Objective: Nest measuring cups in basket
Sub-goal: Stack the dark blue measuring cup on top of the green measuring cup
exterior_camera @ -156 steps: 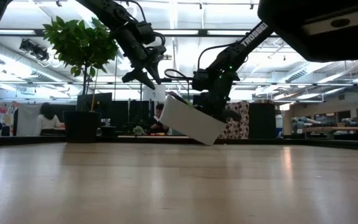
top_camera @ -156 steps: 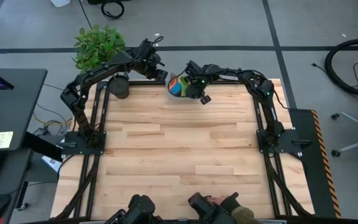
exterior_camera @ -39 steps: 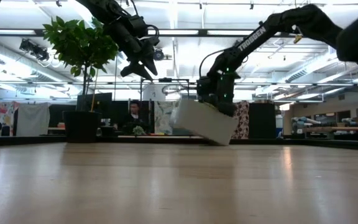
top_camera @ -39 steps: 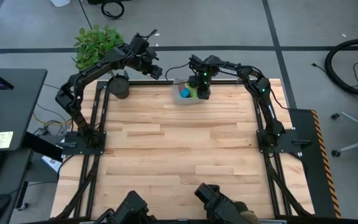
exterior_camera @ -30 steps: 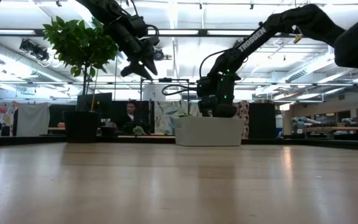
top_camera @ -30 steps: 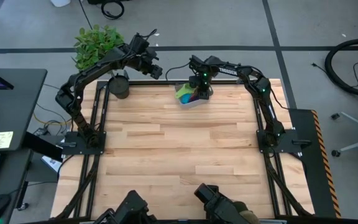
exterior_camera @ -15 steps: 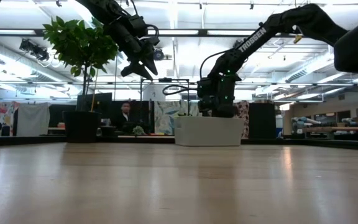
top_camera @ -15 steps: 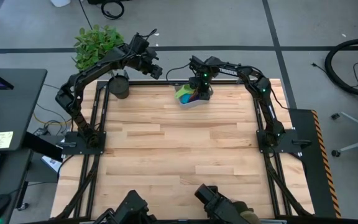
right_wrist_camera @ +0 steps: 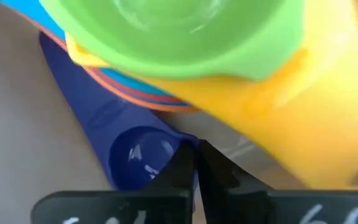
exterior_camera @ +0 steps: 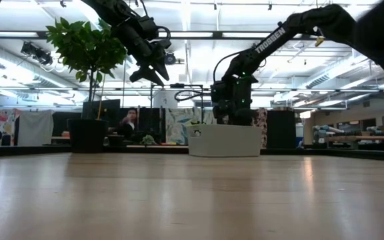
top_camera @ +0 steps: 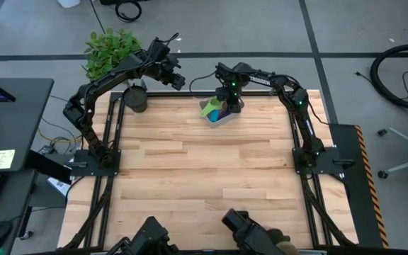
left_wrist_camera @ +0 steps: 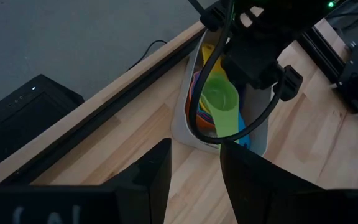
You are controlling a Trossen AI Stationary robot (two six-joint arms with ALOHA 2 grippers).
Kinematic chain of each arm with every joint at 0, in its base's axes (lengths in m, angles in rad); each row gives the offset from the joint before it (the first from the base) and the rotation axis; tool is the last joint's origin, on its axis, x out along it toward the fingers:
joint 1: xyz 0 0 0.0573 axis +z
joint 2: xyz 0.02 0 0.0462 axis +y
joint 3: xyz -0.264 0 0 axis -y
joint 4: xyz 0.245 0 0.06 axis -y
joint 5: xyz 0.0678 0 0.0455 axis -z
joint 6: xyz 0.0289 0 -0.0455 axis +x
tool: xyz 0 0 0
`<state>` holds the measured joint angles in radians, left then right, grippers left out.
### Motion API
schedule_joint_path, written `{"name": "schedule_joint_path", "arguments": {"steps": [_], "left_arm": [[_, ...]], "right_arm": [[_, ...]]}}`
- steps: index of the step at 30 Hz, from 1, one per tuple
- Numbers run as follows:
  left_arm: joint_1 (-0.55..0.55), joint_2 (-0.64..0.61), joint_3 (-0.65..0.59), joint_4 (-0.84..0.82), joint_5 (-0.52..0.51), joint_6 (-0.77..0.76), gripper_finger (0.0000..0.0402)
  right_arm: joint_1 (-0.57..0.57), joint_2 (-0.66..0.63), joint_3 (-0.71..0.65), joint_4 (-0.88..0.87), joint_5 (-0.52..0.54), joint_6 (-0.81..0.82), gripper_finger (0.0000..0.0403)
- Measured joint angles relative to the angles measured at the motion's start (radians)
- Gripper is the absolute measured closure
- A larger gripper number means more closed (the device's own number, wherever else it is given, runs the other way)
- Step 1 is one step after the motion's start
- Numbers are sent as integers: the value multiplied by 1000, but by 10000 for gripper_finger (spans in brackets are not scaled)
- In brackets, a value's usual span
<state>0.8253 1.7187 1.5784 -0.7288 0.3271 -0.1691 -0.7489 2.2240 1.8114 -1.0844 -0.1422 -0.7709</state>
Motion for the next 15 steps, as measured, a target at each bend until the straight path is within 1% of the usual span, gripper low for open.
{"name": "schedule_joint_path", "arguments": {"steps": [5, 15], "left_arm": [[0, 0, 0, 0, 0, 0, 260], [0, 0, 0, 0, 0, 3, 260]], "right_arm": [[0, 2, 73, -31, 0, 1, 393], [-2, 2, 184, -175, 23, 0, 393]]}}
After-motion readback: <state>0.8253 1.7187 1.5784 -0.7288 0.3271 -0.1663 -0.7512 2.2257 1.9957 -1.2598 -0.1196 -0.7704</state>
